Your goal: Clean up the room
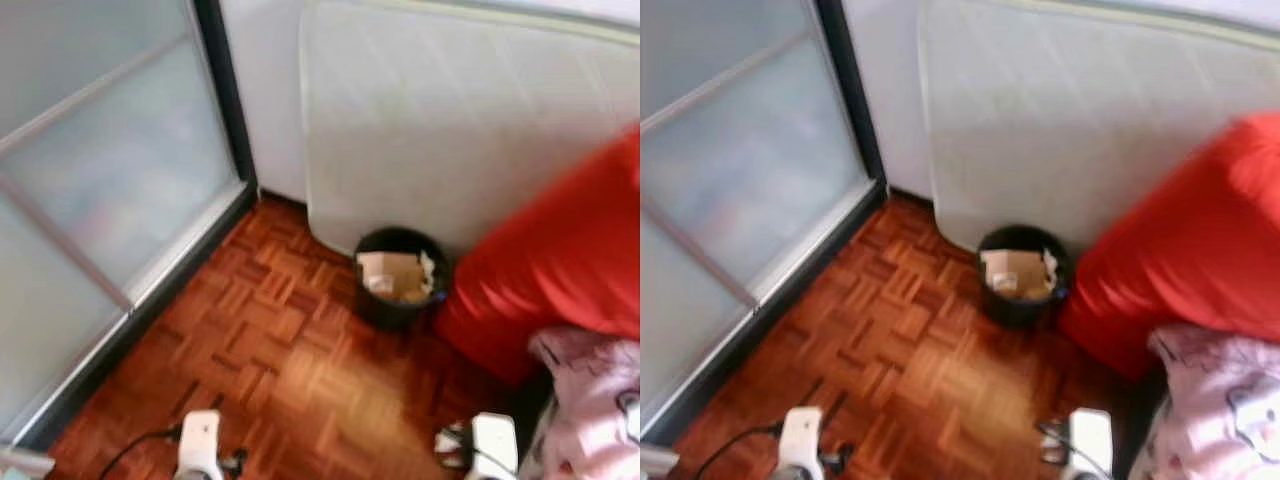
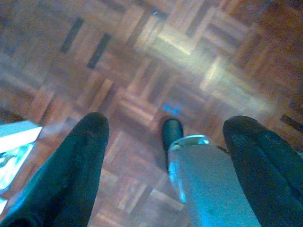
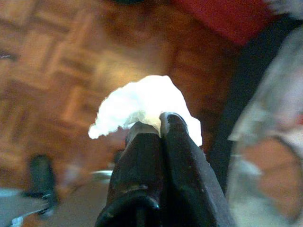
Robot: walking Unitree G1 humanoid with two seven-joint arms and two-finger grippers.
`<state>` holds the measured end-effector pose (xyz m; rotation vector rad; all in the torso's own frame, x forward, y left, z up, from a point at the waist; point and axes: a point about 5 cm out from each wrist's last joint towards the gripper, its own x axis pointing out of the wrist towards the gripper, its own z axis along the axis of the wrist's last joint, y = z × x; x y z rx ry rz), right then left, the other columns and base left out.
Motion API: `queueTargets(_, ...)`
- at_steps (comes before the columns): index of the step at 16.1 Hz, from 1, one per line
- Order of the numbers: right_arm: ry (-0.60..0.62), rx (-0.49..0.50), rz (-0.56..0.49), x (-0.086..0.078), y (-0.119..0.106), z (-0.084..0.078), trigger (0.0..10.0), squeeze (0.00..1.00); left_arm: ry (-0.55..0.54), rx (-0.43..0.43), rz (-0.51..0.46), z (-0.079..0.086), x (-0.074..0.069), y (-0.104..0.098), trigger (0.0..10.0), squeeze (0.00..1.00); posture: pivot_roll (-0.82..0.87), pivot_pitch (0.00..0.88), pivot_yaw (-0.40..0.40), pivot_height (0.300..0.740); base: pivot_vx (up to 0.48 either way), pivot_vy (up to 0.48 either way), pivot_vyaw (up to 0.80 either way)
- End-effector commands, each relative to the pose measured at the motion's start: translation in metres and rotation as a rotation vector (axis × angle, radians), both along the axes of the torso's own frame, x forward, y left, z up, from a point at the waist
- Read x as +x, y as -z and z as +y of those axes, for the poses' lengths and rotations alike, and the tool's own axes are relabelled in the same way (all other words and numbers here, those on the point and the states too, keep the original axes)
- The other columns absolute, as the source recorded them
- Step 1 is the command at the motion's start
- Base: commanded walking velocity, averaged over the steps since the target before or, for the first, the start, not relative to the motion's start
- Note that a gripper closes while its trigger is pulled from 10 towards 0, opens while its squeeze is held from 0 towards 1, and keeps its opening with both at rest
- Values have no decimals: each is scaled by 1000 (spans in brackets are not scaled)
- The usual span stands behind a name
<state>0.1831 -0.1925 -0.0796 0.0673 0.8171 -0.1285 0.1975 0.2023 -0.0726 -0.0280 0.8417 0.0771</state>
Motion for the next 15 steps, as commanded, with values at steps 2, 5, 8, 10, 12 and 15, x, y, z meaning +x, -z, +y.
queueTargets(2, 9, 1, 33, -9, 5, -2, 10000, 0, 3, 6, 29, 0, -7, 4, 10000, 0, -65, 181, 45, 740, 292, 0, 0)
queueTargets(5, 13, 5, 31, -9, 4, -1, 10000, 0, 2, 5, 28, 1, -6, 3, 10000, 0, -65, 182, 45, 740, 294, 0, 0)
queueTargets(8, 7, 5, 33, -9, 4, -1, 10000, 0, 4, 5, 26, 1, -5, 3, 10000, 0, -65, 184, 45, 740, 292, 0, 0)
queueTargets(10, 9, 5, 33, -9, 5, -1, 10000, 0, 3, 5, 24, 1, -5, 3, 10000, 0, -64, 185, 45, 740, 291, 0, 0)
queueTargets(12, 14, 7, 36, -9, 5, -1, 10000, 0, 2, 5, 22, 1, -5, 3, 10000, 0, -64, 185, 45, 740, 292, 0, 0)
queueTargets(15, 26, 15, 41, -10, 5, -1, 10000, 0, 4, 5, 17, 1, -4, 2, 10000, 0, -64, 186, 44, 740, 291, 0, 0)
